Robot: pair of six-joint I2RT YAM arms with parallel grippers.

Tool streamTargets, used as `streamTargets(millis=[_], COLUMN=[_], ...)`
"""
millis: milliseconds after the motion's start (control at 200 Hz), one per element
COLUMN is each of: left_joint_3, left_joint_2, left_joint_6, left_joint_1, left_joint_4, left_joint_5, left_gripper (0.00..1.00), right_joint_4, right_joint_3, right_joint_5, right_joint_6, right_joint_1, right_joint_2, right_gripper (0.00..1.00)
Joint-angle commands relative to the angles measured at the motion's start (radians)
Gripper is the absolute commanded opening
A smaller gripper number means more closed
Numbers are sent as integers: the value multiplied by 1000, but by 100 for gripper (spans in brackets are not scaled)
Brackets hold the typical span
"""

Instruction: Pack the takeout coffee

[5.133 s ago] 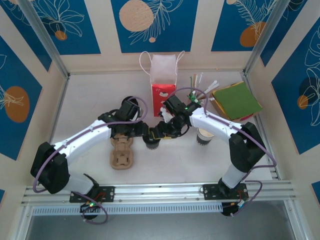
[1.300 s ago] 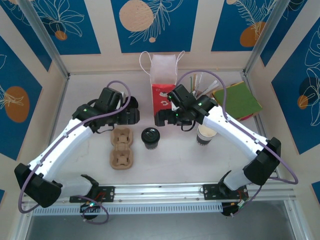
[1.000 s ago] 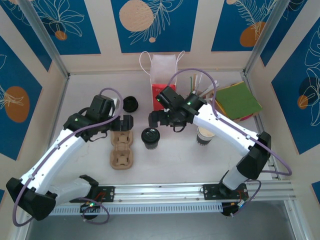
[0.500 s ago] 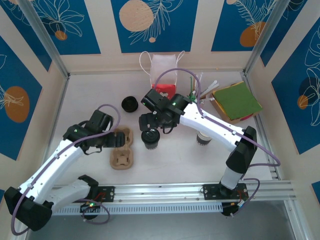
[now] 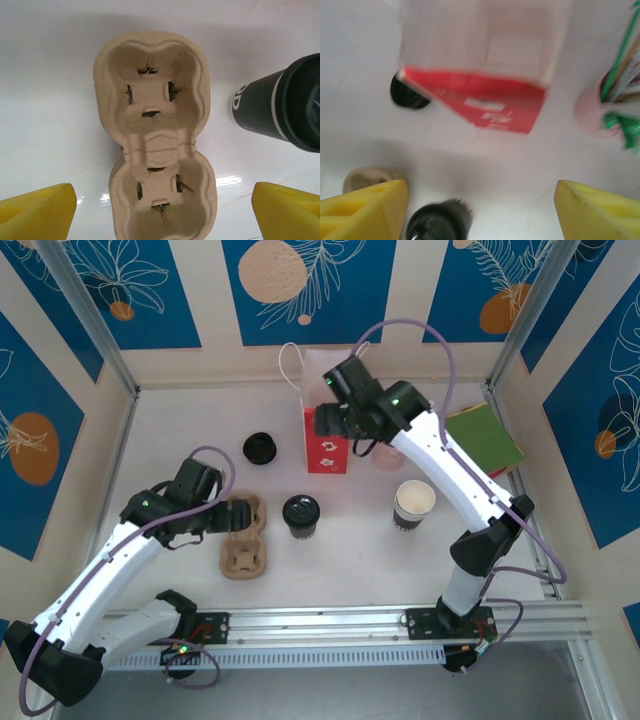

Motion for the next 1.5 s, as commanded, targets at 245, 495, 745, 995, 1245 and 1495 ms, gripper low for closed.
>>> streamTargets(millis=[245,495,745,995,1245,1495], left_joint_3=[60,47,45,42,38,30], left_joint_2=[9,-3,-6,3,9,3], left_joint_6=[-26,-40,-37,-26,-17,-9], left_joint_1=[9,9,10,10,9,9], left_joint_4=[36,31,20,31,36,42], left_joint_5=[30,14,-8,-3,7,25], left_gripper=[89,89,89,89,89,89], right_joint_4=[-14,-63,-68,-101,-94,-77], right_joint_3=[240,419,446,446,357,205], right_joint_5=[-36,-61,-101,-101,-89,-93], right_joint_6=[-111,-130,-127,-125,-133,-127], right_joint_1=[-157,-190,-191,-185,-154,-134], right_joint_2=[212,386,438,412,315,186], right_gripper=[69,54,34,10,0,0])
